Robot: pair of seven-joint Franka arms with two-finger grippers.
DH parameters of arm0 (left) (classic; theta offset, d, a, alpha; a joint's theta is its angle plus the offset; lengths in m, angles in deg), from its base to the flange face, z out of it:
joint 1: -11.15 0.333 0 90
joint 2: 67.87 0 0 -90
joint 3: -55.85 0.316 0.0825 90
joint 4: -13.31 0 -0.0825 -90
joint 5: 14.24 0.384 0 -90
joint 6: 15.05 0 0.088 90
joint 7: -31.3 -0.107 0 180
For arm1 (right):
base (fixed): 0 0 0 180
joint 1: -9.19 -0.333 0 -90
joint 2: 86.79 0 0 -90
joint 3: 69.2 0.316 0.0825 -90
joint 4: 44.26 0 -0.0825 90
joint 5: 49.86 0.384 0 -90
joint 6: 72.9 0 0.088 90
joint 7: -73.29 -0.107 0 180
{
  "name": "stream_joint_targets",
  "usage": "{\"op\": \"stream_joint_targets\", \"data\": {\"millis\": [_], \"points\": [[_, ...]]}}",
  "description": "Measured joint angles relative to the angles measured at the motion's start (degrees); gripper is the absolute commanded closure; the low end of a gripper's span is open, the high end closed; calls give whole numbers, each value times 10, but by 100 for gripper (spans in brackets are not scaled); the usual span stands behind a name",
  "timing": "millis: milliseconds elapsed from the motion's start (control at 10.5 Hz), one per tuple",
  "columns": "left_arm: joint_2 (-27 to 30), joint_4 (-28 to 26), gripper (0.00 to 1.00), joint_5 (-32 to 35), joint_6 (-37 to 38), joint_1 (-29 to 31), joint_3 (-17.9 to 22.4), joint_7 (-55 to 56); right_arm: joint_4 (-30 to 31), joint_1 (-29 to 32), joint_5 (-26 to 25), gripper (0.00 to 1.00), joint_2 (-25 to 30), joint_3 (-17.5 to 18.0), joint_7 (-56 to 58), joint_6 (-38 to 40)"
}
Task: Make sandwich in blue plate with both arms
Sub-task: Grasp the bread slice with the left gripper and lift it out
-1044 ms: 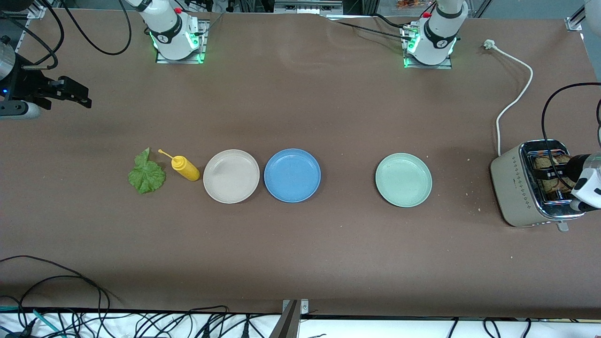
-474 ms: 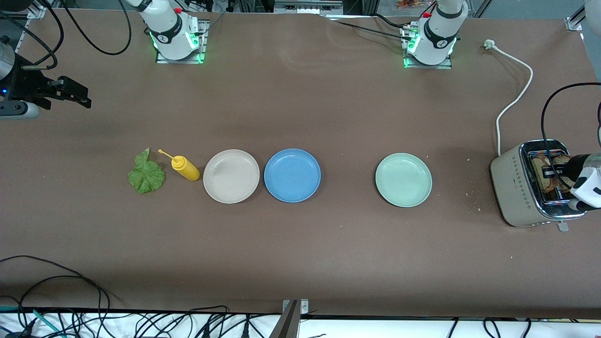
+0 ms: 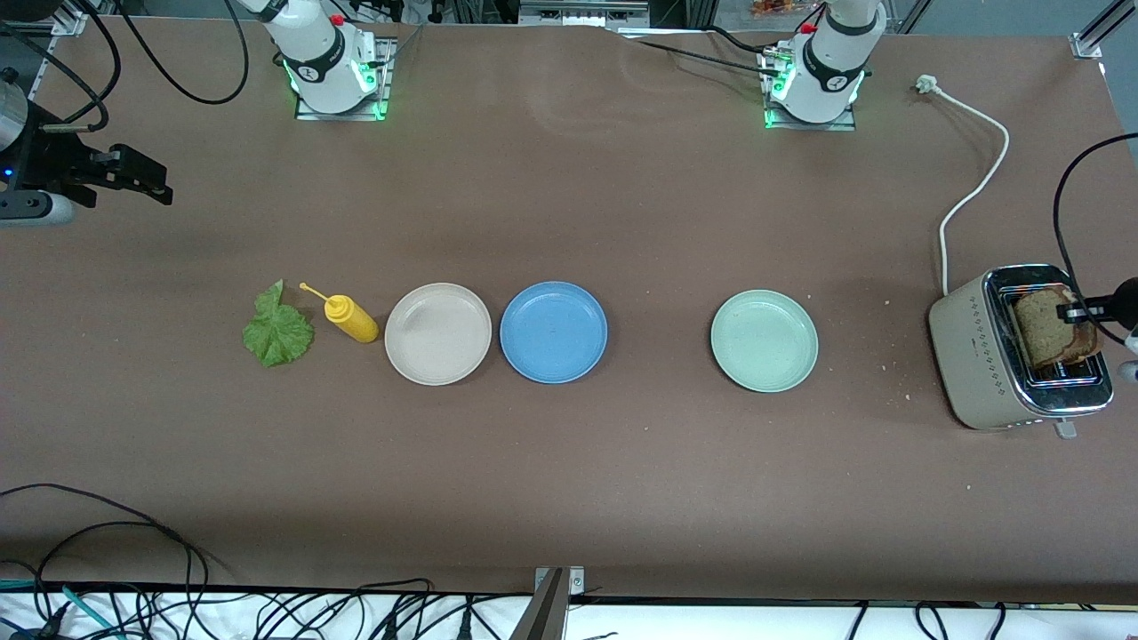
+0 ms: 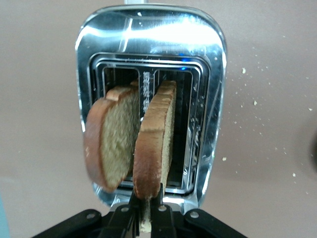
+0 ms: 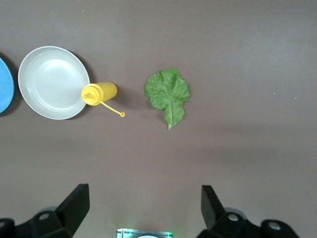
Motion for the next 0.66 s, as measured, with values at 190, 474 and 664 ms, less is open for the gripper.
{"op": "stream_joint_targets", "data": {"millis": [190, 474, 664], "points": [[33, 1, 100, 0, 26, 0, -4, 0, 0, 0, 0, 0, 0, 0, 0, 0], [80, 2, 100, -1, 53, -1, -7, -16, 0, 0, 0, 0, 0, 0, 0, 0], [93, 4, 100, -3, 54, -1, -21, -29, 0, 0, 0, 0, 0, 0, 0, 0]]}}
